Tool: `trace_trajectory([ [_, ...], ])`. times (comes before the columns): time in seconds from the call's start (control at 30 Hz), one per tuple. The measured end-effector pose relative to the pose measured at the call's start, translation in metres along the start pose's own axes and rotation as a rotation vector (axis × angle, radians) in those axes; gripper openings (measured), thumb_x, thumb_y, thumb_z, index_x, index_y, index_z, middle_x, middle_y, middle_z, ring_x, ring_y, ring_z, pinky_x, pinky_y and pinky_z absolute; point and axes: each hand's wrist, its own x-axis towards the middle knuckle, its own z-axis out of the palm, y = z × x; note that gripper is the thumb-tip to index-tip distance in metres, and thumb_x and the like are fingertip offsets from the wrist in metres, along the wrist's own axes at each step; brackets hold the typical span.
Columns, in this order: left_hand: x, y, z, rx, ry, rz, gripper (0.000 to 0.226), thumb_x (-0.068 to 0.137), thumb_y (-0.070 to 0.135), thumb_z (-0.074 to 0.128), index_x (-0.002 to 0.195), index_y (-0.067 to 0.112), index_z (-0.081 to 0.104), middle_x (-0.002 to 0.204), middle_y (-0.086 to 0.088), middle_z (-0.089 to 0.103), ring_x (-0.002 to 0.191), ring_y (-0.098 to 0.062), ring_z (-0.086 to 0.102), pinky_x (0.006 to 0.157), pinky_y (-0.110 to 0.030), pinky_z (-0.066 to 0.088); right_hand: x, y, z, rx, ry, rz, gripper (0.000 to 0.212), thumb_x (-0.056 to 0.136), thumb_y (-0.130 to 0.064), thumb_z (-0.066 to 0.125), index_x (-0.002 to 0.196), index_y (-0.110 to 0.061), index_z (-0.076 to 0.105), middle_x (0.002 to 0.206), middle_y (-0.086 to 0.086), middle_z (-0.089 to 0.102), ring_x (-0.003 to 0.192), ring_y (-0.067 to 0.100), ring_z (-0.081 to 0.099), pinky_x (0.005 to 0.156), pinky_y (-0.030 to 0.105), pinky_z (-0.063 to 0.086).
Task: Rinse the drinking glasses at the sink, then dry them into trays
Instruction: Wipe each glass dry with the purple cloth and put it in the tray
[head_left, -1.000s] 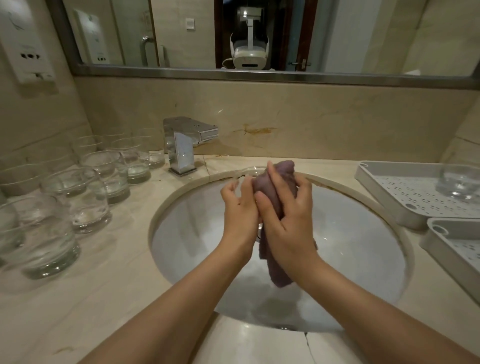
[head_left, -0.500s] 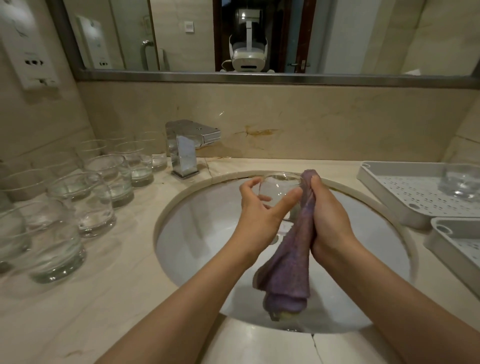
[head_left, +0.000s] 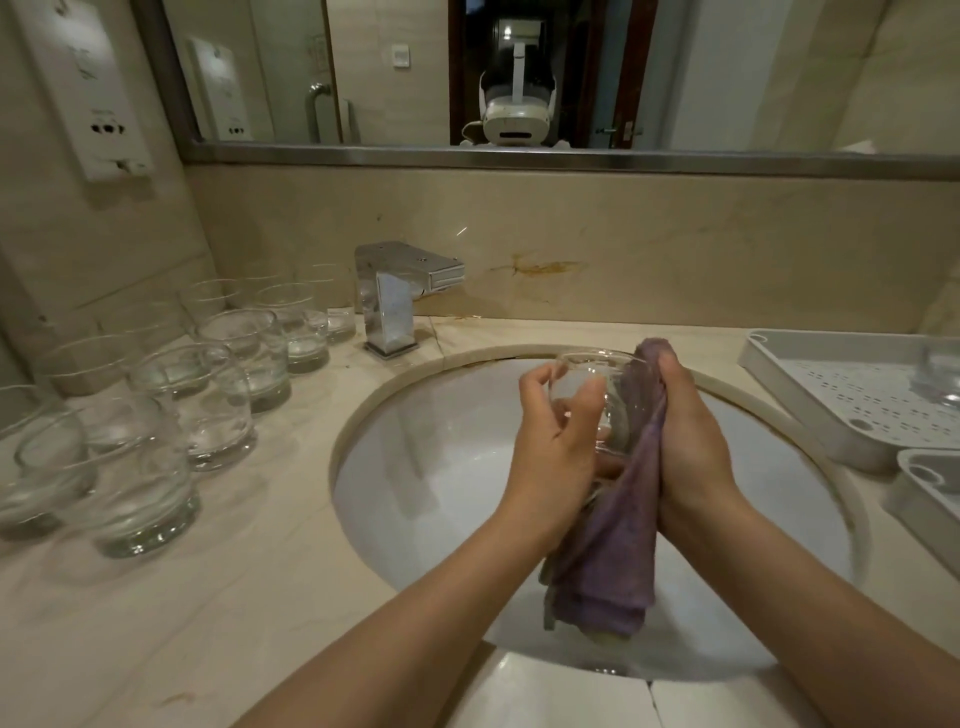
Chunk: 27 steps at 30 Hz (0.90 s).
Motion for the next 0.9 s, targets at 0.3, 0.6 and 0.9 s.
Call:
trace_trajectory([
  [0.3,0.01,0.005,-0.012,0.131,0.015,0.144,0.08,0.075,0.042,0.075,0.131,0.042,0.018,0.111,-0.002,0.048,0.087,-0.01,0.056,0.072,-0.012,0.049,-0.011,-0.011,0.007,-0.331,0.012,-0.347,0.03,0.096,-0.039,0.052,0.118,-0.022,0.063,0.111,-0.006,0.063,0.104,0.008,0.06,0.103,0.035,0.047],
  [0.6,0.008,-0.006,-0.006,-0.002,0.077,0.12,0.06,0.091,0.047,0.054,0.139,0.031,0.021,0.104,-0.004,0.062,0.094,-0.019,0.065,0.078,-0.036,0.056,-0.012,0.023,0.008,-0.56,-0.038,-0.743,0.034,0.091,-0.046,0.052,0.123,-0.049,0.045,0.119,-0.019,0.042,0.11,-0.012,0.048,0.093,0.009,0.041],
  [0.9,0.006,-0.005,-0.006,0.138,-0.042,0.115,0.086,0.071,0.057,0.058,0.142,0.028,0.02,0.113,-0.007,0.056,0.086,-0.004,0.062,0.073,-0.015,0.05,0.001,-0.007,0.001,-0.005,-0.002,0.055,0.044,0.089,-0.045,0.06,0.11,-0.007,0.065,0.11,0.02,0.068,0.101,0.039,0.067,0.091,0.054,0.052],
])
